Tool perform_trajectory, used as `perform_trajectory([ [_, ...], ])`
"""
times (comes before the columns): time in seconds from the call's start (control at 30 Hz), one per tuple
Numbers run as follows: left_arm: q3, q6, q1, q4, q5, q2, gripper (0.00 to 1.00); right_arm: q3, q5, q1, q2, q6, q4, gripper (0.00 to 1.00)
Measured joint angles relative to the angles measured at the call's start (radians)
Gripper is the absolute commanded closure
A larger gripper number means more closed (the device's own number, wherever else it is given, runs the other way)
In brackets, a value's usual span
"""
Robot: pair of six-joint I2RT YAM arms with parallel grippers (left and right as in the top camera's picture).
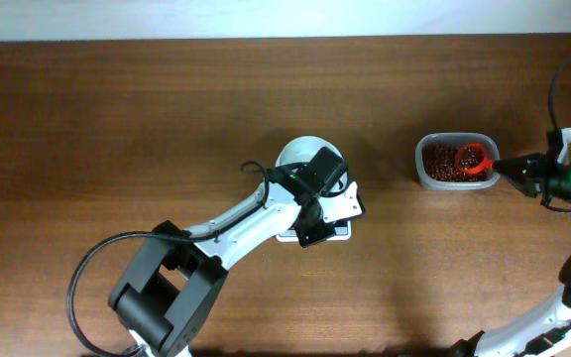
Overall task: Scoop item into bowl and weigh 50g on scale
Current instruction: 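Move the left gripper down to the white bowl on the scale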
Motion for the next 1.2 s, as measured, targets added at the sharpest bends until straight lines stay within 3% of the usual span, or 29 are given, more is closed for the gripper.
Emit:
perform_trajectory([
  [0.63,0.002,0.000,-0.002,0.082,-0.055,0.043,1.00,0.000,0.000,0.000,0.000,0.000,0.000,0.96],
  [1.0,0.014,0.032,-0.140,-0.061,-0.126,0.060,1.00,0.000,0.000,0.000,0.000,0.000,-0.001,0.96],
  [1.2,0.014,-0.023,-0.147,-0.094,-0.138,0.015,1.00,0.000,0.000,0.000,0.000,0.000,-0.001,0.96],
])
